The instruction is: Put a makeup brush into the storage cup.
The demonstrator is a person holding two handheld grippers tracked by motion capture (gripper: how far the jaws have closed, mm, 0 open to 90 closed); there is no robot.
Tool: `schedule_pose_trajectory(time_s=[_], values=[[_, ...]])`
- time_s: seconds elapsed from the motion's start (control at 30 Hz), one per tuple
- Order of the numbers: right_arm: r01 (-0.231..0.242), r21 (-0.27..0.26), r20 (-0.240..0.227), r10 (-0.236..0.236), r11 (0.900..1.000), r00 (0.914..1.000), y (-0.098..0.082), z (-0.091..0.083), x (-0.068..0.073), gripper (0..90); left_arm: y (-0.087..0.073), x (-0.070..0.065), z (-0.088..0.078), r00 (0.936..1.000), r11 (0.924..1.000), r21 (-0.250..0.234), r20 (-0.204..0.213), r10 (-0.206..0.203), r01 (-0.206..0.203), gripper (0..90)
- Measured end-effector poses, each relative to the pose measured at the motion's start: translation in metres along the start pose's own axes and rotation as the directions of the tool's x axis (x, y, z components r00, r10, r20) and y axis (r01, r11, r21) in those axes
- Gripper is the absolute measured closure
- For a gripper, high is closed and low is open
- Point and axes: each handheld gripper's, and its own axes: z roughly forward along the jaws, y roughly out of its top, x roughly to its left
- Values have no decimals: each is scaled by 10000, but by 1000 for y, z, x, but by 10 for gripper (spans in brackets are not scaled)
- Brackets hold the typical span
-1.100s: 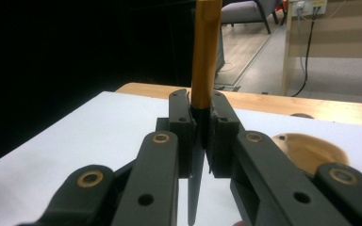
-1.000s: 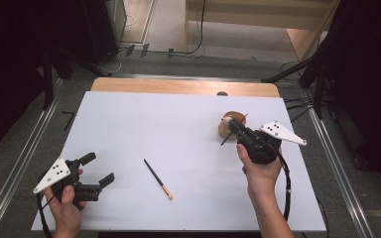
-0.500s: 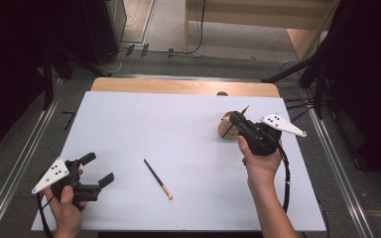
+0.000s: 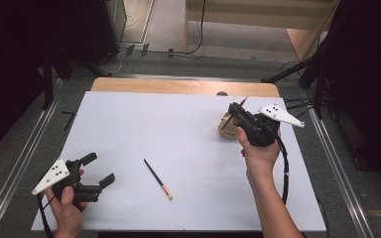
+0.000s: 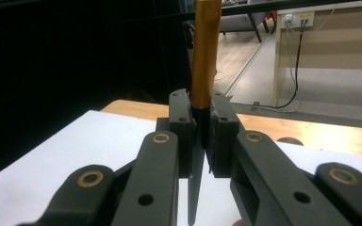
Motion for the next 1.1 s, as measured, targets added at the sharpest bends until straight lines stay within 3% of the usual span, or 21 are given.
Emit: schedule_pose_trajectory(time_s=[0.53, 1.1], values=[[204, -203, 495, -194, 9996, 9986, 23, 11, -14, 844, 0, -3, 3, 9999, 10000, 85, 99, -33, 32, 0], [170, -223, 1470, -135, 9996, 9890, 19, 25, -41, 844, -2, -4, 6, 9999, 9999, 132, 156, -49, 47, 0]])
